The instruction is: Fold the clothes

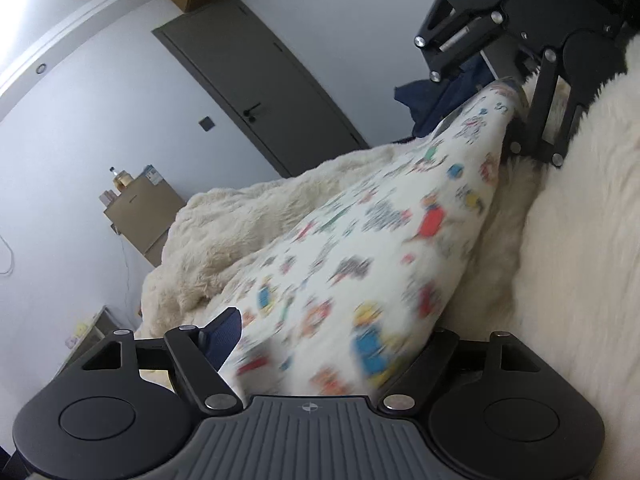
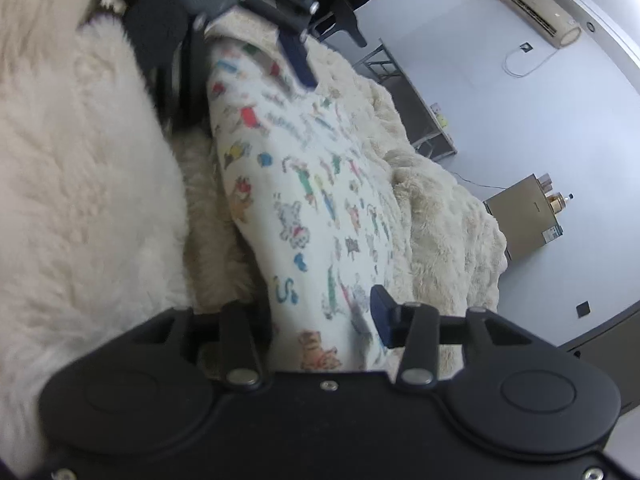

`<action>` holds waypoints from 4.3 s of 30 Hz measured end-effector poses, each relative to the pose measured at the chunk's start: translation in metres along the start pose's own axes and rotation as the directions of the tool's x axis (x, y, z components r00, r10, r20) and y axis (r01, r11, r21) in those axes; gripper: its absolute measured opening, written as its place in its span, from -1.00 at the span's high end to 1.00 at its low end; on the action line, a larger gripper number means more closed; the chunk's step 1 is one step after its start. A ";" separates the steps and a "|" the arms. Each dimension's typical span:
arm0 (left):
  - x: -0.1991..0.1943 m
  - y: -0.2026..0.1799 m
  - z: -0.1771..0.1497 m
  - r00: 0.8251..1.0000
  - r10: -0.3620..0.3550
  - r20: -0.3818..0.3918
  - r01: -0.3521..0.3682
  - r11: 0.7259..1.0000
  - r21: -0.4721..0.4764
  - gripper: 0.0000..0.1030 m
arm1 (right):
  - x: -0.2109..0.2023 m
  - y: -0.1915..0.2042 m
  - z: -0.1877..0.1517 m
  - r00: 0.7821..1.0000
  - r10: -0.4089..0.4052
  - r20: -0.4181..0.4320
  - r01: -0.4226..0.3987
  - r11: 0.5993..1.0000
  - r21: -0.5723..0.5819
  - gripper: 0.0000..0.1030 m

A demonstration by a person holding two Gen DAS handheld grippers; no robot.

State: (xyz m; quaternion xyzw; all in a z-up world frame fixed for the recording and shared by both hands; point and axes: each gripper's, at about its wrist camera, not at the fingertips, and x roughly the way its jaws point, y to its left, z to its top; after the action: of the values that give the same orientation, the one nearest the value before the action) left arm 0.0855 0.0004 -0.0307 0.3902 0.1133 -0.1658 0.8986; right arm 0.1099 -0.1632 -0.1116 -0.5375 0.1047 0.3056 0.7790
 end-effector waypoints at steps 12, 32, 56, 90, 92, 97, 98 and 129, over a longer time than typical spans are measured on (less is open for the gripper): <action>0.016 0.003 -0.001 0.999 -0.034 -0.020 0.036 0.997 0.073 0.56 | 0.029 -0.014 0.009 0.997 0.039 -0.066 -0.043 0.997 -0.060 0.52; -0.111 0.207 -0.035 0.974 -0.111 -0.199 0.065 0.972 -0.226 0.60 | 0.016 -0.121 0.190 0.936 0.316 0.156 -0.288 0.941 -0.178 0.64; -0.134 0.127 -0.320 0.615 0.220 -0.757 -0.517 0.838 -0.176 -0.17 | 0.212 0.167 0.307 0.904 0.358 0.233 -0.253 0.888 -0.383 0.03; -0.166 0.138 -0.257 0.638 0.137 -0.758 -0.760 0.272 -0.590 -1.00 | 0.192 0.105 0.290 0.850 0.493 0.185 -0.465 0.539 0.703 -0.67; -0.165 0.137 -0.257 0.633 0.139 -0.762 -0.763 0.280 -0.582 -1.00 | 0.191 0.106 0.289 0.849 0.496 0.184 -0.468 0.543 0.697 -0.67; -0.166 0.136 -0.257 0.627 0.144 -0.765 -0.767 0.284 -0.575 -1.00 | 0.190 0.108 0.290 0.845 0.502 0.185 -0.477 0.547 0.688 -0.67; -0.166 0.136 -0.257 0.627 0.144 -0.766 -0.768 0.284 -0.575 -1.00 | 0.190 0.108 0.289 0.845 0.502 0.186 -0.477 0.548 0.687 -0.67; -0.164 0.132 -0.257 0.626 0.139 -0.768 -0.765 0.303 -0.568 -1.00 | 0.189 0.112 0.289 0.840 0.514 0.172 -0.484 0.567 0.666 -0.67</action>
State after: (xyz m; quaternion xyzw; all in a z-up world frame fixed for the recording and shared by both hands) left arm -0.0336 0.3089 -0.0603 -0.0787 0.3277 0.3266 0.8831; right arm 0.1461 0.1924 -0.1751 -0.1644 0.3732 0.4405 0.7998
